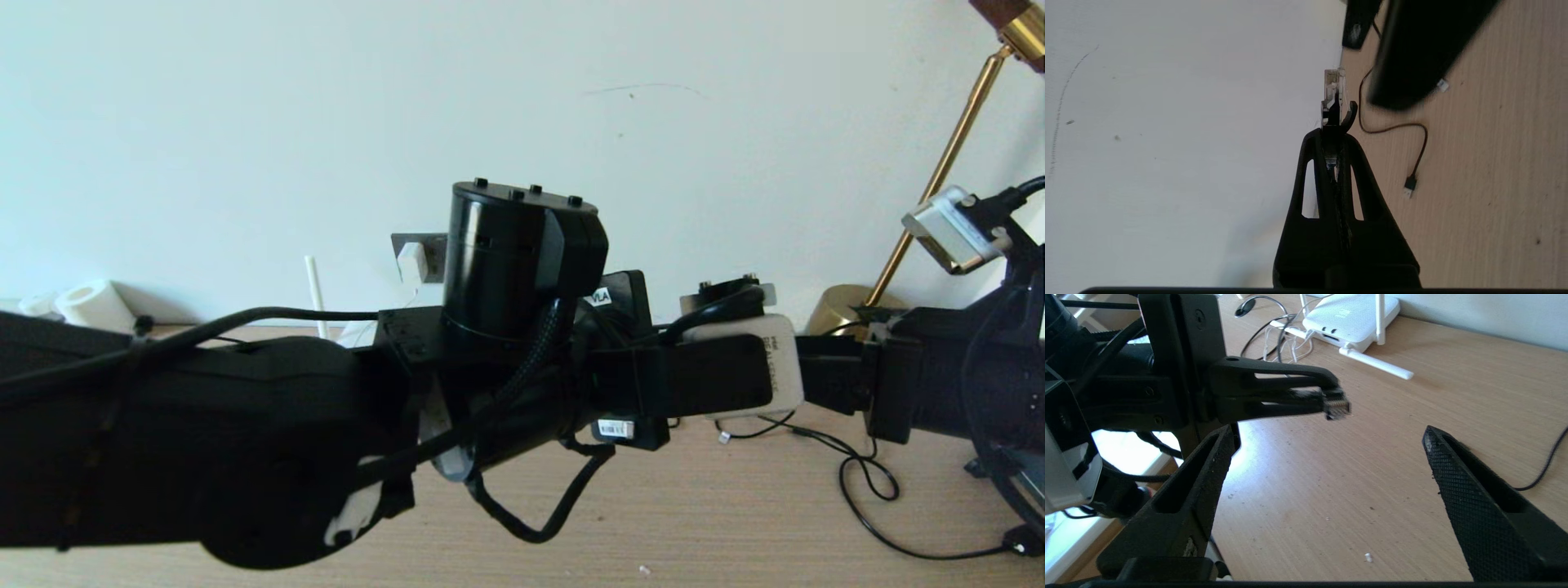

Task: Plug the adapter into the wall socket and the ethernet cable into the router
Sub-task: Hand it to the other hand

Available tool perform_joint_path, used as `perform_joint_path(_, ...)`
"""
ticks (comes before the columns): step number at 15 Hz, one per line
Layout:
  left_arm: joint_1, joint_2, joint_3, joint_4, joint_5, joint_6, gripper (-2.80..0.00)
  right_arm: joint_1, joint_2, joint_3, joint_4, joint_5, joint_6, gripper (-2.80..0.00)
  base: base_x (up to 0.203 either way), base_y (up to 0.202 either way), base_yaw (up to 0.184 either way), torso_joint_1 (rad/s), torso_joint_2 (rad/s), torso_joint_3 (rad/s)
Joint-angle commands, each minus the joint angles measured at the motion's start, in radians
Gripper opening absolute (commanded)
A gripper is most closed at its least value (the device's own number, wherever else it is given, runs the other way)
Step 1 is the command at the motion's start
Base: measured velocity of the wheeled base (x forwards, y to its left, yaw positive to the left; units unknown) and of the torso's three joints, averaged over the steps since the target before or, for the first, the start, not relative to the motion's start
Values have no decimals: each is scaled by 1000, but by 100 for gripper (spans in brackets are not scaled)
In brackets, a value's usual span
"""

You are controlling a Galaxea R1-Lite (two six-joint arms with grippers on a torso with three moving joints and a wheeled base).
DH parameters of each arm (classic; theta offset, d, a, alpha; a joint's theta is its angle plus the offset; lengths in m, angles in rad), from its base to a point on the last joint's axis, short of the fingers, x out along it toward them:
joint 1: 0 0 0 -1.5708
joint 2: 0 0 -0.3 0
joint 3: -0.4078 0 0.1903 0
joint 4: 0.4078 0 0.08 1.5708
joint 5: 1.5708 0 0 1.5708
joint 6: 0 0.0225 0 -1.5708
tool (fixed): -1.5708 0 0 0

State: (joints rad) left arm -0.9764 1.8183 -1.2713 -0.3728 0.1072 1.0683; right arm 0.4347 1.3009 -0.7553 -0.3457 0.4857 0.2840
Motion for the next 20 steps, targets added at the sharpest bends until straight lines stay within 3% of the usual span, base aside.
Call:
perform_joint_path(1,-4,-3,-1,-1,2,4,-280,-1,-3,-2,-2,4,9,0,0,0,0,0,0,0)
perform_joint_path(20,-42,-8,9,-17,2,-21,-280,-1,-3,-9,-4,-15,16,0,0,0,0,0,0,0)
